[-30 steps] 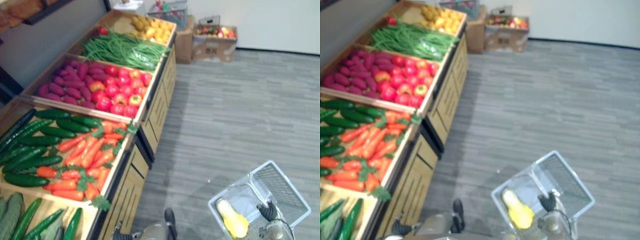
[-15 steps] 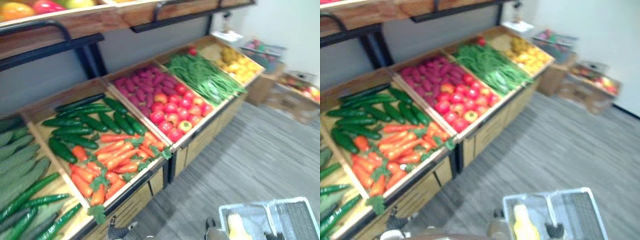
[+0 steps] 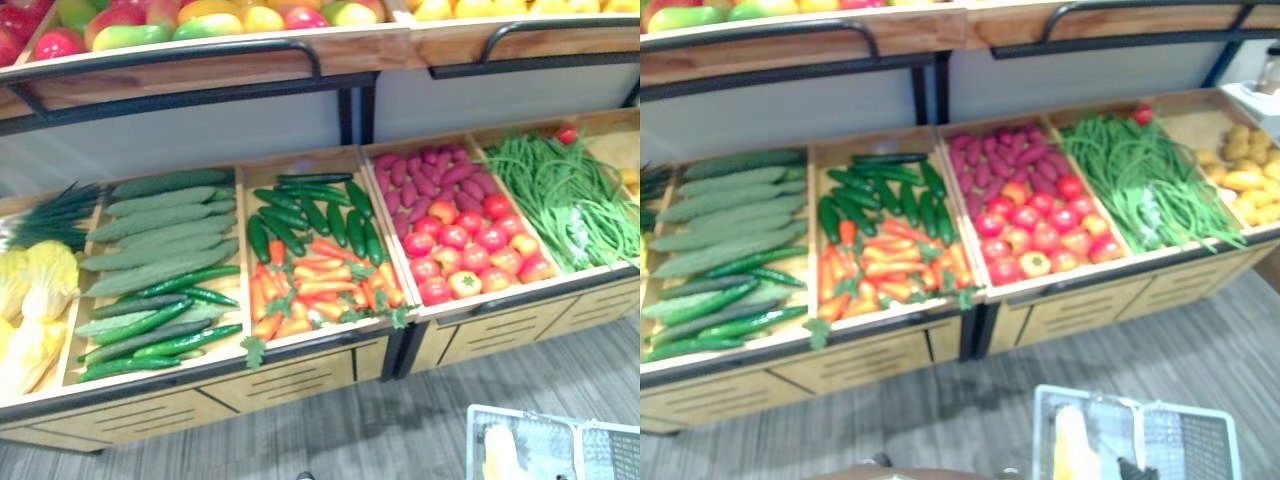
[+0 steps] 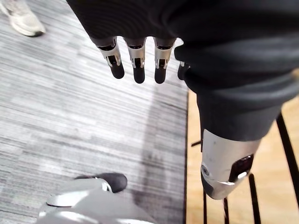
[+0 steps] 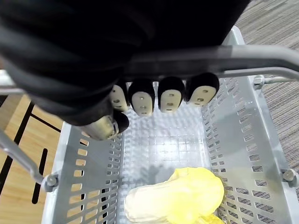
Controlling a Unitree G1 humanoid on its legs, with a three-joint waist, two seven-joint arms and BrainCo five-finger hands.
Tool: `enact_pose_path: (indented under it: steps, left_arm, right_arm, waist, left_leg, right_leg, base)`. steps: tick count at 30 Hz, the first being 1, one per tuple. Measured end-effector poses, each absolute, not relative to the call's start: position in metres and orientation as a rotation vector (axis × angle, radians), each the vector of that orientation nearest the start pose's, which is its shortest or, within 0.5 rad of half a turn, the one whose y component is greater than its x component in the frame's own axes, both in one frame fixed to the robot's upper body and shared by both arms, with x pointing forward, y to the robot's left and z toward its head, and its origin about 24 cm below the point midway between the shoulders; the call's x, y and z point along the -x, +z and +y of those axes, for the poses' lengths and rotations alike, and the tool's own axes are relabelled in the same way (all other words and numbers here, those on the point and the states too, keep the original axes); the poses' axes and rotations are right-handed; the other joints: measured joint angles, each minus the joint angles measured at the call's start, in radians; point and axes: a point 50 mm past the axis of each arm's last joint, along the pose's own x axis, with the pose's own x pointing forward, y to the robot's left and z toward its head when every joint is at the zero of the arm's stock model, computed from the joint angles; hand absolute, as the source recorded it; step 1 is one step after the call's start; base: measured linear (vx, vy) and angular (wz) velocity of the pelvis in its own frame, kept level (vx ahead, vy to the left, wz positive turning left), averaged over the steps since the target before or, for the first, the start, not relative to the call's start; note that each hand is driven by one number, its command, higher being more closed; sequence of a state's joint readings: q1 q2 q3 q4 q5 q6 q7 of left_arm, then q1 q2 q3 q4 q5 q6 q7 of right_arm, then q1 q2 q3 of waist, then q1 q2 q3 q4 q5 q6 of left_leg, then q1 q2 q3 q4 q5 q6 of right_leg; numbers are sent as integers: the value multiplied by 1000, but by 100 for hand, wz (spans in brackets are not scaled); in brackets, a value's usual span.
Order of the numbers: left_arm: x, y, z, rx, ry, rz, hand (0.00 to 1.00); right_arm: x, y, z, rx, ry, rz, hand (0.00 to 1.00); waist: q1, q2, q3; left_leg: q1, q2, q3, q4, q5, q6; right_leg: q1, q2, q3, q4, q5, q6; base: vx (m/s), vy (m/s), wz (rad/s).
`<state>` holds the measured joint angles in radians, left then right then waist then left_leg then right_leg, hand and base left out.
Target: Pick vegetable in the basket
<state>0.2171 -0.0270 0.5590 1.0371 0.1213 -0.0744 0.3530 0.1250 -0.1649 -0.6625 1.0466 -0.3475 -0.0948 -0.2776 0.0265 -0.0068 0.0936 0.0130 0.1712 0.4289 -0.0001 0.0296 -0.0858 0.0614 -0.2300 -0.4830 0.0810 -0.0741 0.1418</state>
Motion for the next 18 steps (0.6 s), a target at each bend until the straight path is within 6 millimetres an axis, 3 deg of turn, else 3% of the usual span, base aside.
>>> enact_pose_path:
  steps: [6, 10, 13, 15, 18]
  left_arm:
    - [-26, -157, 243, -63, 902, 1164, 0]
    - [-56, -139, 261, -146, 967, 1009, 0]
    - [-88, -101, 292, -514, 920, 777, 0]
    - [-112, -64, 315, -779, 908, 580, 0]
    - [-133, -23, 327, -984, 900, 353, 0]
  right_arm:
    - [-49, -140, -299, 283, -758, 1100, 100]
    - [-53, -140, -297, 289, -740, 1099, 100]
    - [-56, -141, -292, 318, -697, 1091, 100]
    - [-57, -141, -291, 337, -689, 1081, 100]
    - [-58, -141, -290, 362, -665, 1063, 100]
  waist:
    - [-6, -1, 0]
    - [-21, 1, 1]
    - [-19, -4, 4]
    - [-19, -5, 8]
    - [-19, -4, 9]
  left_leg:
    - [34, -28, -16, -77, 31, -5]
    - [39, -38, -31, -96, 39, -6]
    - [27, -42, -40, -96, 40, -5]
    - [22, -45, -55, -96, 41, -3]
    - [22, -47, -57, -96, 41, -3]
  right_leg:
    - [16, -1, -7, 0, 5, 6]
    - [21, -3, -5, -7, 3, 5]
    - [14, -4, -10, -7, 3, 4]
    - [16, -6, -13, -7, 1, 2]
    - [16, -6, -11, -8, 0, -1]
  base:
    - [66, 20, 11]
    - [35, 8, 9]
    - [10, 0, 7]
    - [5, 1, 13]
    - [2, 2, 3]
